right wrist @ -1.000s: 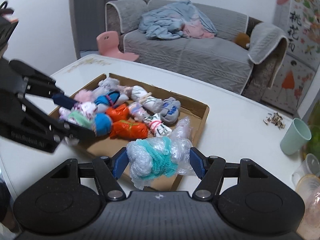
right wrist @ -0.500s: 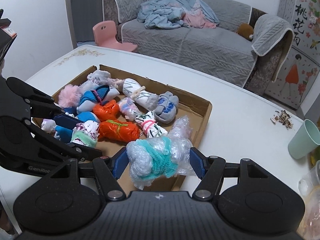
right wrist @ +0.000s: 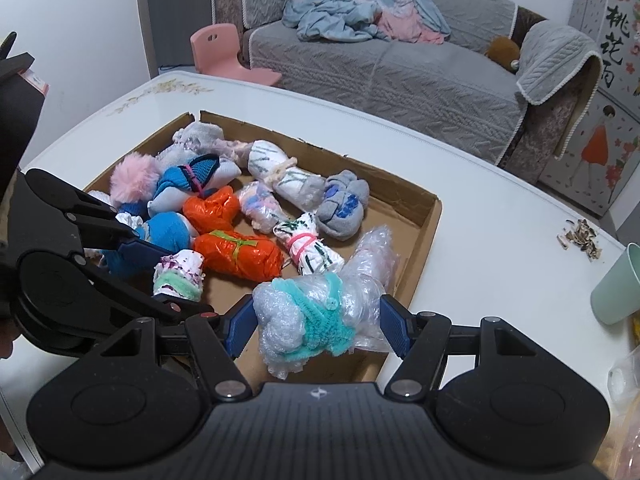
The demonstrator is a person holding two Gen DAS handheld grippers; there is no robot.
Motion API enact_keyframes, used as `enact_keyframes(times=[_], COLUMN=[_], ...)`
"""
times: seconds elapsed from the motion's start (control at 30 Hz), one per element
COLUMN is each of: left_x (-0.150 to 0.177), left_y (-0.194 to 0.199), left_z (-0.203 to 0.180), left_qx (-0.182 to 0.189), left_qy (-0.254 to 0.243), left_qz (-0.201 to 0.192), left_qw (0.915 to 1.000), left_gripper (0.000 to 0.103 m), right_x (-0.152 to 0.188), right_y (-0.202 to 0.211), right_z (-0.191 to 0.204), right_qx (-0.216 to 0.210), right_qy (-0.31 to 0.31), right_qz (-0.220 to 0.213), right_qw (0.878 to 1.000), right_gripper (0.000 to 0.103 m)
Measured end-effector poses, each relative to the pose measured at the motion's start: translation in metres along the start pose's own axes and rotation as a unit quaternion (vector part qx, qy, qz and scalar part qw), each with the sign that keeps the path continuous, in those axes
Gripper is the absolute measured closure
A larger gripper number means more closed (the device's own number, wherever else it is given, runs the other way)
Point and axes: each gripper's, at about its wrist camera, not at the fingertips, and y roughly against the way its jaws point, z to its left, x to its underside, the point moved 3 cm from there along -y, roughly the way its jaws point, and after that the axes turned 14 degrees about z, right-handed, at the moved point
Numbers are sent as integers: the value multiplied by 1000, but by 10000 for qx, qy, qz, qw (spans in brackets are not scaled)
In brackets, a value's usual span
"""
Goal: Organize objects
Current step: 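Carry both held bundles into the box and lower them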
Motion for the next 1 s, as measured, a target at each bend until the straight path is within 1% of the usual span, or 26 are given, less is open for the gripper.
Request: enact_keyframes(times=[0.13,0.27,0.37,0.47,0.53,0.6,0.67,0.73,0.8,0.87,0.93,1.0], left_x=[0,1,2,3,3,5,7,8,6,7,7,6], left_y=[-2,-4,-4,-3,-3,-3,-3,-4,-5,-5,-9,-13], left_z=[0,3,3,4,1,-5,-11,-15,-15,-17,-17,-16], left_qx=[-61,-41,-72,-78,4,27,42,71,166,252,251,250], left_qy=[84,144,43,-120,-433,-1019,-1613,-2066,-2250,-2405,-2433,-2353], left_qz=[0,32,37,-55,-241,-338,-400,-430,-372,-328,-294,-274], left_qw=[9999,9999,10000,9999,9988,9942,9861,9775,9735,9698,9692,9712], left_gripper=[48,48,48,48,48,48,48,48,48,48,48,48], right_x=[-1,-3,-3,-2,-2,-3,-2,-2,-1,0,0,-1], right_y=[-7,-11,-13,-13,-16,-21,-23,-24,-27,-31,-36,-38], right_z=[0,1,5,6,5,4,2,0,1,2,4,5], right_qx=[-18,-65,10,60,22,-17,-147,-335,-519,-551,-539,-560], right_qy=[28,70,194,298,319,381,487,605,808,1004,1192,1244], right_qz=[95,168,210,215,236,285,297,276,281,344,450,505], right_qw=[9999,9998,9996,9993,9992,9989,9983,9972,9950,9928,9904,9894], right_gripper=[41,41,41,41,41,41,41,41,41,41,41,41])
